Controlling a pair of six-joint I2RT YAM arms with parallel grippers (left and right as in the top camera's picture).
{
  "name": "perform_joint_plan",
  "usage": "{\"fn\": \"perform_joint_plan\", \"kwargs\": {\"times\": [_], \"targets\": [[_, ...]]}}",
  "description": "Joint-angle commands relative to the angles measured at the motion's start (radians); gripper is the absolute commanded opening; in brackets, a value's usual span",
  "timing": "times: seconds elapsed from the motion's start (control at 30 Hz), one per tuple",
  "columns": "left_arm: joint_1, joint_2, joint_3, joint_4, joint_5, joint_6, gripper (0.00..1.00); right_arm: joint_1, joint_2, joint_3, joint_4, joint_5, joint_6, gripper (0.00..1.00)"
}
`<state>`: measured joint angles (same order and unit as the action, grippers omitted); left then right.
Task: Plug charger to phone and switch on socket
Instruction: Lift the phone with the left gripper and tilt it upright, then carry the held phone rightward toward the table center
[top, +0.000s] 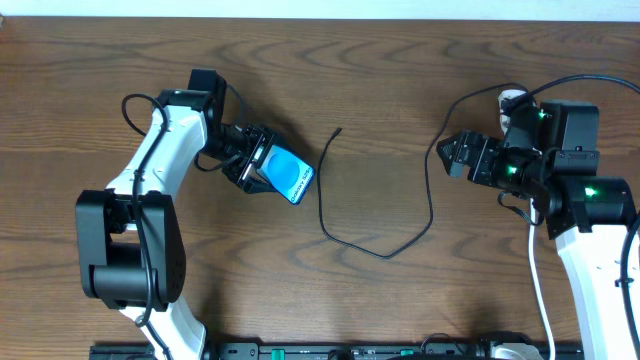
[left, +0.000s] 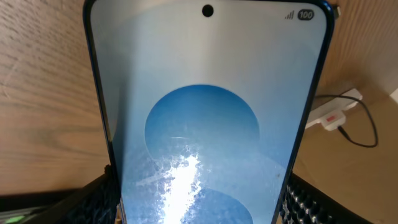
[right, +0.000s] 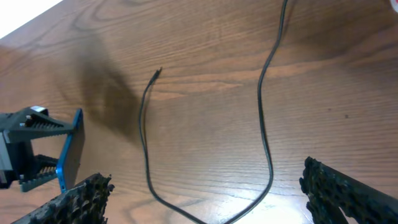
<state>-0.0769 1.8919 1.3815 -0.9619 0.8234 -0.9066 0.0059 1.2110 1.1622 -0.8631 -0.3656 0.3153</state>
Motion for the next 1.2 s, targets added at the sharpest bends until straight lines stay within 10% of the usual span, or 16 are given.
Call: {"fn": "perform_joint_plan", "kwargs": {"times": [0.0,1.17], "targets": [[-0.003,-0.032,0.006,-0.002,0.076,-0.043,0.68,0.028,0.007,0.02,0.005,-0.023,0.04,0.96],[-0.003,-0.032,0.006,-0.002,0.156,-0.187,0.64,0.055,0.02,0.02,0.054,-0.031,0.097,0.95]]}}
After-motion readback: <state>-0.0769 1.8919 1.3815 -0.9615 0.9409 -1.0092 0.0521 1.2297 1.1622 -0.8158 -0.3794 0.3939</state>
